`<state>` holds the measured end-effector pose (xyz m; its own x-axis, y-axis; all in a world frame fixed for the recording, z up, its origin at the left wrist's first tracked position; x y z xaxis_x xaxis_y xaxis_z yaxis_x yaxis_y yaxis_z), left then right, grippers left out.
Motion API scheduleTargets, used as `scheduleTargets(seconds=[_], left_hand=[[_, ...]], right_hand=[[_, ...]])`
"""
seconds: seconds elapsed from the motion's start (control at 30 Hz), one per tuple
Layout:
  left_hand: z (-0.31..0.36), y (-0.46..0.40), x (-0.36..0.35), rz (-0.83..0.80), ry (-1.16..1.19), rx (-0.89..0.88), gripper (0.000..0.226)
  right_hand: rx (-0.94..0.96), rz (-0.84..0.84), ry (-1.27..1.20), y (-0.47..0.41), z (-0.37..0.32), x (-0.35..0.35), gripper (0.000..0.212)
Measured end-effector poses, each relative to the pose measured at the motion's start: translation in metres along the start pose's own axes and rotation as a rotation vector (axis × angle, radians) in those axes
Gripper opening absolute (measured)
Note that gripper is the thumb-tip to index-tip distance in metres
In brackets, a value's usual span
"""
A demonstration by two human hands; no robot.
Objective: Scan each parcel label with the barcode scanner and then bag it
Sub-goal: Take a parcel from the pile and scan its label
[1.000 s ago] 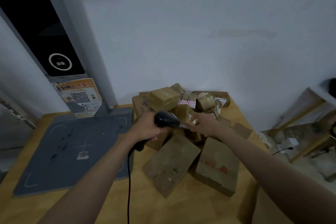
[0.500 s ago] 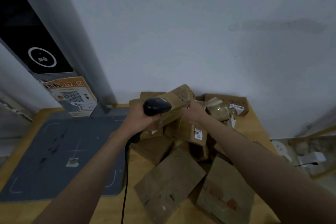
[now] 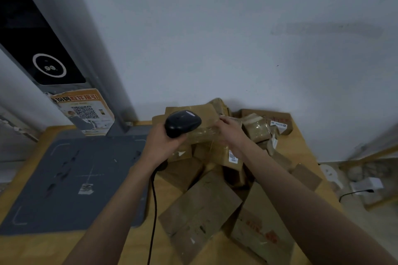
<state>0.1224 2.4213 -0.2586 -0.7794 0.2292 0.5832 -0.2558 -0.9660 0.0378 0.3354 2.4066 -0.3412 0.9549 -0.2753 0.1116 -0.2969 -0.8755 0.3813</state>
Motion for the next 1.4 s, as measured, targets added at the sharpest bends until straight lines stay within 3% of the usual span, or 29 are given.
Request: scheduleTargets(seconds=[0.3,0.6,0.73,0.9,1.03,1.17,1.27,1.4], left_hand=[[0.01,0.111,0.02,0.002,0.259,0.045,0.012],[-0.034,0.228,0.023,-0.107,0.383,0.105,0.021],[-0.052,0.265,0.032,-0.129,0.425,0.122,0.027],[-0.052,0.292,0.038,-0.146,0.406,0.08,0.016],[-0.05,0.304,0.041,-0.114,0.409,0.061,0.012],[-0.042,0.306,0.04,-0.118,0.435,0.059,0.018],[-0.029,0.301,0.037,-0.153,0.394,0.02,0.02],[-0.012,0.299,0.03,-0.221,0.336,-0.01,0.02]], right_hand=[[-0.044,0.113,-0.266,0.171,0.037,0.019,0.024],[-0.101,0.113,-0.409,0.299,0.109,-0.001,0.048],[-0.105,0.116,-0.49,0.339,0.134,-0.016,0.046],[-0.065,0.057,-0.474,0.369,0.148,-0.026,0.071],[0.079,0.011,-0.352,0.385,0.138,-0.026,0.065],[0.064,0.023,-0.252,0.39,0.133,-0.015,0.092],[0.01,-0.05,-0.364,0.391,0.13,-0.01,0.082],[-0.043,-0.005,-0.488,0.382,0.121,0.007,0.058]])
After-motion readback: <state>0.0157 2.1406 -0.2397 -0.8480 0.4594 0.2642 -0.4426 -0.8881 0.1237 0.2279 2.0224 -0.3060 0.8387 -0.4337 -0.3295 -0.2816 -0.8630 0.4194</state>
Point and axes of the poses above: each hand's wrist, its own y-axis away from the middle knuckle, its own x-axis out of the back of the hand, z = x × y, the point moved 9 cm from there along -y, towards the middle knuckle
